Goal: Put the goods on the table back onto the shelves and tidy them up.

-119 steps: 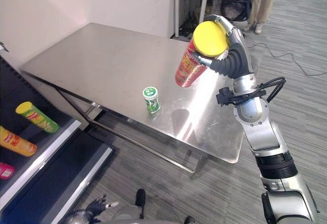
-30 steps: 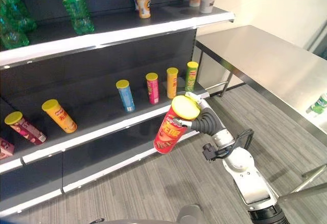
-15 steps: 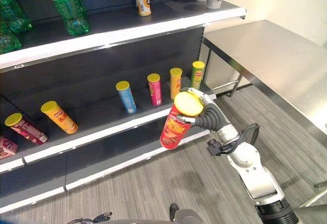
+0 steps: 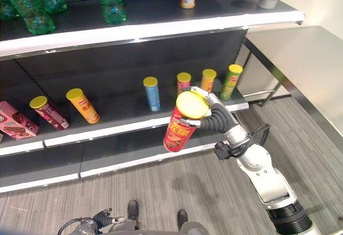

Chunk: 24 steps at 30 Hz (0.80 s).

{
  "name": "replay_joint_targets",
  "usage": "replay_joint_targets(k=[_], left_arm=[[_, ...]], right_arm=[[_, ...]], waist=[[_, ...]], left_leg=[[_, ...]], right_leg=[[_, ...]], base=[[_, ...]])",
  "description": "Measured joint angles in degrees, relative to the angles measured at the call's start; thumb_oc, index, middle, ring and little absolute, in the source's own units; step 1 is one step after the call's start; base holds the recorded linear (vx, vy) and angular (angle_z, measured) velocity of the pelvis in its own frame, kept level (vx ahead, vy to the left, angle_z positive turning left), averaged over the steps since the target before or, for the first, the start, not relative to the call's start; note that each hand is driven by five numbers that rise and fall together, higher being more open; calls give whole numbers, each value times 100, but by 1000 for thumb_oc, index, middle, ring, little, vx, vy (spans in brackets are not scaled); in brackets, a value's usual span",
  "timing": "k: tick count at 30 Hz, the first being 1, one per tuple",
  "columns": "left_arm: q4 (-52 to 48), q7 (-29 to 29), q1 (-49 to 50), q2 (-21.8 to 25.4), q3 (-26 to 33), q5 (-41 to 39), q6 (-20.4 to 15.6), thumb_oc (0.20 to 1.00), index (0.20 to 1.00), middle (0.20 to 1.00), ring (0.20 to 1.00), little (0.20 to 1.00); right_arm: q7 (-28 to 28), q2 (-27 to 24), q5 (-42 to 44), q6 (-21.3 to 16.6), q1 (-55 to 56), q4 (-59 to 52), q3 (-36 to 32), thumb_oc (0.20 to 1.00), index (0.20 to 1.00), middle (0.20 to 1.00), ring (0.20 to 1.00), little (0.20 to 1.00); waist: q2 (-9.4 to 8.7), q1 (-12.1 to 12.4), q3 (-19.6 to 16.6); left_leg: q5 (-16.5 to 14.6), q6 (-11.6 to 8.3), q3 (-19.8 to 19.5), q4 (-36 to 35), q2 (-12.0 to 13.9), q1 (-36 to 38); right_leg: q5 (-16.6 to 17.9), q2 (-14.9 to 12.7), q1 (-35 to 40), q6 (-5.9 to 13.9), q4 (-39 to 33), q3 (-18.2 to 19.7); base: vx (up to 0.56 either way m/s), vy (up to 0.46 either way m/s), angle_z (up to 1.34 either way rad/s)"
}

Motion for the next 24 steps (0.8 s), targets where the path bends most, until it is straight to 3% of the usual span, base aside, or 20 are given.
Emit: replay_joint_targets(k=[1, 3, 4, 5, 6, 7, 9, 11, 13, 15, 16, 17, 18, 19, 20, 22, 23, 24], left_arm=[[-23, 11, 19, -8, -53, 1, 7, 1000, 1000, 1000, 1000, 1000], [-148, 13, 140, -205, -64, 12, 0, 1000, 1000, 1000, 1000, 1000], [-105, 3, 121, -220, -64, 30, 17, 1000, 1000, 1000, 1000, 1000], [-167, 10, 139, -200, -73, 43, 7, 1000, 1000, 1000, 1000, 1000], [-26, 32, -110, -92, -272, 62, 17, 1000, 1000, 1000, 1000, 1000], [10, 17, -180, -73, -293, 126, 38, 1000, 1000, 1000, 1000, 1000], [-125, 20, -226, -94, -457, 291, -48, 1000, 1000, 1000, 1000, 1000], [-102, -62, -311, -150, -574, 467, -88, 1000, 1000, 1000, 1000, 1000], [-99, -67, -298, -154, -543, 507, -87, 1000, 1000, 1000, 1000, 1000], [28, -72, -238, -111, -492, 504, -44, 1000, 1000, 1000, 1000, 1000], [50, -70, -95, -94, -507, 502, 23, 1000, 1000, 1000, 1000, 1000], [64, -69, 18, -55, -478, 487, 19, 1000, 1000, 1000, 1000, 1000], [56, -62, 77, -87, -460, 482, 26, 1000, 1000, 1000, 1000, 1000], [57, -69, 197, -174, -428, 483, 56, 1000, 1000, 1000, 1000, 1000], [62, -79, 218, -166, -387, 485, 61, 1000, 1000, 1000, 1000, 1000], [47, -133, 140, -144, -286, 486, 34, 1000, 1000, 1000, 1000, 1000], [-48, -180, 128, -115, -291, 489, 39, 1000, 1000, 1000, 1000, 1000], [-136, -187, 150, -58, -257, 502, -38, 1000, 1000, 1000, 1000, 1000]], right_arm=[[5, -32, 2, 1, -57, 7, 42, 200, 200, 200, 200, 200], [30, -318, 4, -2, -126, -102, 115, 200, 200, 200, 200, 200], [42, -311, 3, 4, -147, -96, 177, 200, 200, 200, 200, 200], [66, -221, 4, 5, -106, -103, 273, 200, 200, 200, 200, 200], [169, -248, -2, 21, 22, -350, 289, 200, 200, 200, 200, 200], [238, -144, -1, -6, 72, -428, 265, 200, 200, 200, 200, 200], [263, 127, -1, 4, 108, -456, 267, 200, 200, 200, 200, 200], [271, 246, -2, 9, 147, -459, 261, 200, 200, 200, 200, 200], [280, 296, -5, 7, 196, -431, 264, 200, 200, 200, 200, 200], [266, 502, -64, 24, 193, -411, 227, 200, 200, 200, 200, 200], [266, 505, -96, 37, 227, -345, 254, 200, 200, 200, 200, 200], [264, 579, -128, 41, 239, -348, 268, 200, 200, 200, 200, 200], [258, 595, -124, 36, 248, -346, 276, 200, 200, 200, 200, 200], [261, 574, -126, 18, 303, -302, 292, 200, 200, 200, 200, 200], [252, 568, -129, 26, 380, -299, 273, 200, 200, 200, 200, 200], [213, 499, -137, 8, 399, -286, 275, 200, 200, 200, 200, 200], [211, 433, -203, 1, 406, -286, 274, 200, 200, 200, 200, 200], [170, 328, -281, 1, 531, -281, 233, 200, 200, 200, 200, 200]], waist=[[93, 84, 21], [451, 81, -24], [500, 35, -37], [355, 34, -41], [64, -155, -19], [50, -231, -37], [26, -283, -50], [32, -306, -58], [57, -278, -75], [74, -190, -59], [184, -158, -16], [172, -75, -11], [221, -43, 29], [453, -88, 53], [534, -198, 68], [313, -452, 78], [174, -503, 79], [-59, -539, 1]], left_leg=[[3, -5, 73, 88, 101, 57], [-164, 174, 17, 155, 305, 363], [237, -117, 80, 106, 167, 481], [230, -100, 232, 193, -106, 546], [-13, 132, 352, 366, -561, 559], [-38, 270, 379, 396, -696, 516], [-158, 456, 473, 557, -918, 580], [-316, 692, 515, 604, -1155, 630], [-372, 815, 490, 585, -1260, 696], [-402, 921, 566, 593, -1430, 735], [-491, 1053, 570, 603, -1480, 912], [-538, 1116, 698, 558, -1523, 1042], [-584, 1199, 725, 376, -1509, 1241], [-467, 1196, 769, -26, -1310, 1536], [-353, 1112, 771, -137, -1185, 1610], [-361, 1037, 735, -169, -1203, 1590], [-346, 994, 724, -205, -1254, 1600], [-335, 935, 664, -302, -1414, 1659]], right_leg=[[-58, -51, 14, 95, 69, 138], [-136, -131, 46, 294, 144, 479], [-180, -309, 81, 381, 175, 615], [-191, -550, 111, 443, 215, 650], [-32, -1007, 141, 514, 255, 608], [47, -1158, 174, 401, 273, 542], [445, -1316, 125, 564, 366, 576], [628, -1487, -50, 490, 870, 612], [441, -1469, -341, 619, 1382, 663], [593, -1603, -685, 516, 2120, 676], [474, -1619, -785, 461, 2445, 439], [752, -1653, -778, 442, 2357, 282], [699, -1654, -894, 470, 2589, 40], [13, -1159, -1073, 388, 2729, -9], [-207, -782, -1055, 468, 2503, 57], [-354, -149, -1277, 758, 2020, 278], [-318, 7, -1318, 712, 1763, 224], [20, 80, -1269, 438, 1241, 102]], base=[[205, 369, -78], [148, 288, -88], [265, 478, -81], [331, 608, -55], [284, 604, -22], [171, 440, 9], [133, 412, -6], [130, 350, 8], [93, 339, 14], [98, 343, 0], [162, 310, -11], [173, 218, -24], [137, 83, -60], [87, 6, -42], [68, -27, -17], [71, -46, 13], [168, -93, 25], [151, -87, 28]])
